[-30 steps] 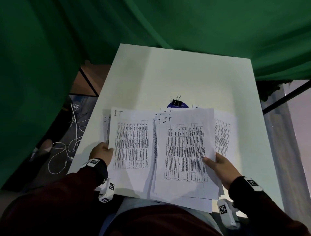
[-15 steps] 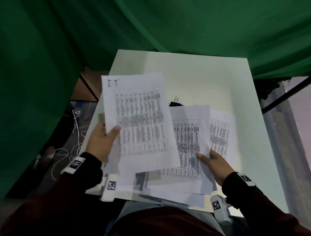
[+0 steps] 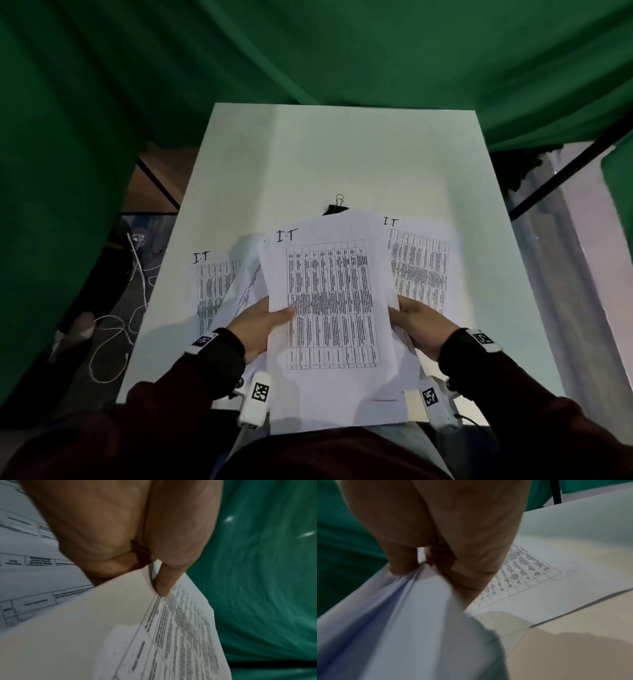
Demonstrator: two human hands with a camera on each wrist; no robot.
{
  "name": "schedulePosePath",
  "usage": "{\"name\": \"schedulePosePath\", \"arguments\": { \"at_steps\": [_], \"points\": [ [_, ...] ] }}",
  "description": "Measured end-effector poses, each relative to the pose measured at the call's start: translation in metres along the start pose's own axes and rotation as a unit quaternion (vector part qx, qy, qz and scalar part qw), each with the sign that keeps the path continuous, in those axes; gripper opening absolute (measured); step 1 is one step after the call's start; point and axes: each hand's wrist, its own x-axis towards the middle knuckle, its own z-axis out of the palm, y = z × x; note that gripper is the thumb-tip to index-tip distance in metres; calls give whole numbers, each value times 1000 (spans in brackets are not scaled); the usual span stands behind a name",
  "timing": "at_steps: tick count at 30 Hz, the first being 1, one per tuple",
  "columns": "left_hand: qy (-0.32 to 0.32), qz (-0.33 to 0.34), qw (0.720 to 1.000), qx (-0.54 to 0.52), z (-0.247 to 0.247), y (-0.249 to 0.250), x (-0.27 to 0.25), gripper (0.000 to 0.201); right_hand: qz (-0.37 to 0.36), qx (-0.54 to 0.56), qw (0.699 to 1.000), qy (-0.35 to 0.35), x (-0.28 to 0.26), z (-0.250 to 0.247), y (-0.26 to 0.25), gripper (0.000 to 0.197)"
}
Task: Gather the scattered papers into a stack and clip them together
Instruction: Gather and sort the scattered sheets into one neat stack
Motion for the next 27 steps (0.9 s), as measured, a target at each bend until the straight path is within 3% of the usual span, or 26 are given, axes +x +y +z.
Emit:
{"name": "schedulePosePath", "arguments": {
  "at_steps": [1,3,4,6,8,10,12,16,21,25,27],
  "points": [
    [12,6,1000,21,2,1,0,59,-1,-21,999,33,3,-4,2,27],
    [66,31,995,61,4,2,0,59,-48,-68,980,181,17,-22,12,32],
    [90,41,993,67,5,4,0,59,-59,-109,954,274,25,-33,16,39],
    [120,50,990,58,0,3,1,56,18,-255,871,419,34,-56,25,73],
    [149,45,986,60,-7,2,2,55,140,-328,811,464,35,-72,38,102],
    [161,42,984,67,-15,1,1,55,200,-359,788,458,33,-79,52,108],
    [167,42,982,75,-21,-2,1,55,194,-354,799,446,33,-85,65,99],
    [187,36,977,96,-28,-5,2,53,172,-262,859,406,27,-99,62,84],
    [205,28,973,104,-29,-4,4,52,142,-273,863,401,16,-103,53,80],
    [211,27,972,100,-30,-3,7,50,89,-294,857,413,10,-111,54,39],
    [214,24,971,104,-31,-2,9,50,86,-289,862,407,5,-116,55,32]
  ]
}}
